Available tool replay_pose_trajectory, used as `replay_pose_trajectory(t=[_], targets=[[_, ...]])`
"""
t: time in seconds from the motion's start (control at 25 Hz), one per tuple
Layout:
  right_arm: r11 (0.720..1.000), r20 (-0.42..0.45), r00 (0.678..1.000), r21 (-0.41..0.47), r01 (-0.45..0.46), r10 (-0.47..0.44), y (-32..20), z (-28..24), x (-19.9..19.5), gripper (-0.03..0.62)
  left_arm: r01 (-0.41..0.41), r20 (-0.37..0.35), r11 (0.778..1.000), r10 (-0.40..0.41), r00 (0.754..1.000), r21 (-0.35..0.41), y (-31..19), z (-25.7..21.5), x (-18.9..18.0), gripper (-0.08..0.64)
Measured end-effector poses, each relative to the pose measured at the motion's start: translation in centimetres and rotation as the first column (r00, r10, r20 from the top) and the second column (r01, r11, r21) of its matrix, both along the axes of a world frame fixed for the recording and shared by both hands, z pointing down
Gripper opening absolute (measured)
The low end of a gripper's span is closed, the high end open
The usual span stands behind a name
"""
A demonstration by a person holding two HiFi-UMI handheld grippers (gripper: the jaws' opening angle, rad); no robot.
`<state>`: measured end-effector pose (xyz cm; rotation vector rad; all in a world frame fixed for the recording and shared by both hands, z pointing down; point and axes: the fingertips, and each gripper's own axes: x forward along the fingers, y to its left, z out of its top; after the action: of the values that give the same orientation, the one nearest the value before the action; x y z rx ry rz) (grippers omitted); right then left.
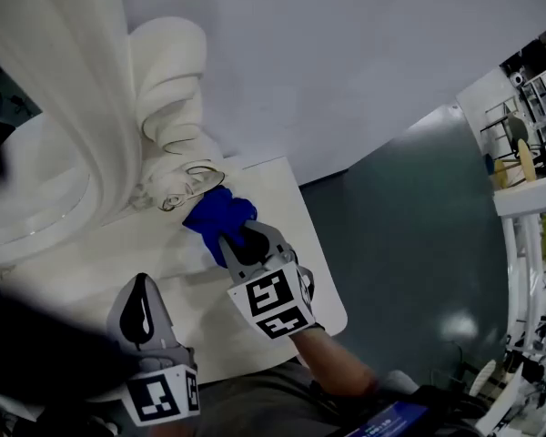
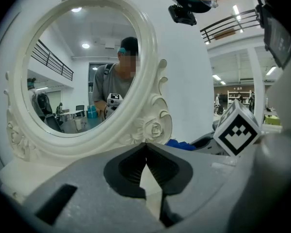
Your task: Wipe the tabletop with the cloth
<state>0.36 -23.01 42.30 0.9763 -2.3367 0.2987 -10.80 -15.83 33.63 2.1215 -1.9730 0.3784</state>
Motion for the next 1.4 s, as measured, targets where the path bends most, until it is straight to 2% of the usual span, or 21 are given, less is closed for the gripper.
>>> replay_pose_trajectory(t=[0.24,0.52,0.72,0.88,1.08,1.28,1.4], targets=[[0.995,0.0,0.995,0.008,-0.096,0.096,-0.9,-0.2,4.9,0.087,-0.054,0.022,0.998,0.053,0.998,0.011,-0.9,-0.7,3.3,0.015],[0.973,-0.019,0.974,0.049,-0.226,0.227,-1.2,-1.3,13.7,0.087,-0.101,0.024,0.993,0.099,0.995,0.067,-1.1,-1.9,8.7,0.015],[0.958,-0.028,0.963,0.114,-0.262,0.266,-1.0,-3.8,15.7,0.087,-0.12,0.012,0.985,0.119,0.993,0.126,-1.1,-3.0,9.5,0.015],[0.959,-0.033,0.97,0.163,-0.234,0.242,-0.3,-5.6,14.1,0.087,-0.104,0.01,0.986,0.103,0.995,0.134,0.2,-3.2,8.1,0.015],[0.967,-0.03,0.983,0.189,-0.17,0.179,-0.4,-6.8,8.5,0.087,-0.041,-0.008,0.99,0.042,0.999,0.138,1.2,-3.7,3.4,0.015],[0.983,-0.02,0.999,0.178,-0.04,0.044,2.9,-8.7,4.7,0.087,0.075,-0.008,0.987,-0.074,0.997,0.142,5.7,-6.3,1.6,0.015],[0.985,-0.022,0.999,0.166,0.038,-0.035,5.5,-8.5,0.8,0.087,0.137,-0.006,0.983,-0.137,0.991,0.126,9.0,-6.2,-1.1,0.015]])
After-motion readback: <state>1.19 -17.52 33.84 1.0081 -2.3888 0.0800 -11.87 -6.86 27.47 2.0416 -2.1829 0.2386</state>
